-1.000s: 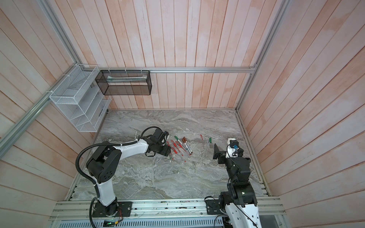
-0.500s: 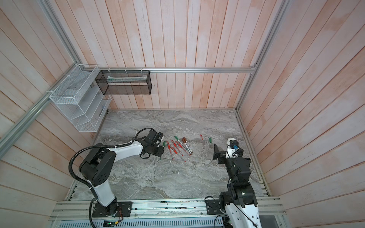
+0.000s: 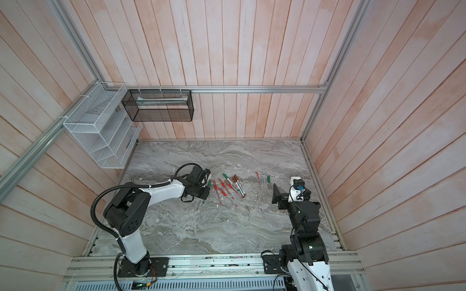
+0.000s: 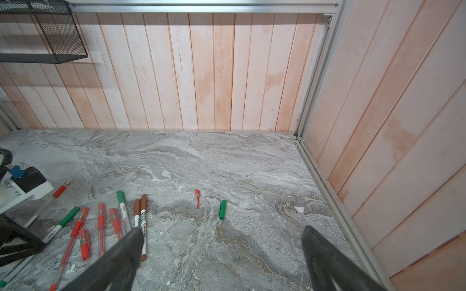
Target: Open the pen caps
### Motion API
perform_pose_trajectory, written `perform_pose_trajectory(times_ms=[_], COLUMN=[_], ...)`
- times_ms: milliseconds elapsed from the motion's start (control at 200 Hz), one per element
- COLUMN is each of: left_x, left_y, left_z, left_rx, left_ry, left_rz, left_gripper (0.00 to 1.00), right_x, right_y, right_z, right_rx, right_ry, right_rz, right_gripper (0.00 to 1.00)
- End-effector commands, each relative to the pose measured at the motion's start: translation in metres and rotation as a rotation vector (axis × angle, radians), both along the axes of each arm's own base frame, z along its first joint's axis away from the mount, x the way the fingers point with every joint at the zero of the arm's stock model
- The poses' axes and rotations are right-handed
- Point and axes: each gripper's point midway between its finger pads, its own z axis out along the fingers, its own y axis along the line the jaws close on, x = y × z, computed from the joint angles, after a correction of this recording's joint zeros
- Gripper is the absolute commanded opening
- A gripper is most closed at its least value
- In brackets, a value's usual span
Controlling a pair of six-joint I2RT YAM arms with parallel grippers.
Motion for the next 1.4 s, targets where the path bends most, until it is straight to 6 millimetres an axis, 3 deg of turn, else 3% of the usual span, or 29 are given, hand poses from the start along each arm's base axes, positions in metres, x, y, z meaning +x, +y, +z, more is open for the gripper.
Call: perform_pose_trajectory(times_ms=[0, 250, 440, 610, 835, 1005, 1130, 1295, 1395], left_x=[-0.007, -0.003, 0.0, 0.004, 0.001, -0.007, -0.015, -0.016, -0.008], left_y=[0.004, 0.006, 0.004, 0.001, -0.019, -0.03, -0.032, -0.017, 0.002], left_z=[-0.016, -0.008, 0.004, 0.03, 0.085, 0.132, 0.164, 0.184, 0.186], left_rx=[0.025, 0.002, -0.017, -0.067, -0.22, -0.277, -0.312, -0.356, -0.306], left_ry=[0.056, 0.046, 0.023, -0.023, -0.117, -0.248, -0.317, -0.355, -0.397], left_rz=[0.005, 0.021, 0.024, 0.029, -0.055, -0.227, -0.324, -0.339, -0.305], left_gripper=[0.21, 0.11, 0.1, 0.08, 0.06, 0.0, 0.0, 0.0, 0.0], right_x=[0.0, 0.001, 0.0, 0.001, 0.009, 0.023, 0.037, 0.06, 0.078], right_y=[0.002, 0.002, 0.001, 0.001, 0.006, 0.036, 0.067, 0.107, 0.132], right_z=[0.002, 0.0, 0.002, 0.001, 0.0, 0.004, 0.022, 0.037, 0.031], right_rx=[-0.005, -0.005, -0.005, -0.006, 0.004, 0.111, 0.32, 0.544, 0.749], right_ry=[-0.018, -0.011, -0.019, -0.01, 0.039, 0.118, 0.137, 0.148, 0.241], right_rz=[0.01, 0.012, 0.005, 0.007, 0.027, 0.173, 0.291, 0.324, 0.273], right_gripper=[0.98, 0.98, 0.98, 0.98, 0.98, 0.98, 0.98, 0.96, 0.95])
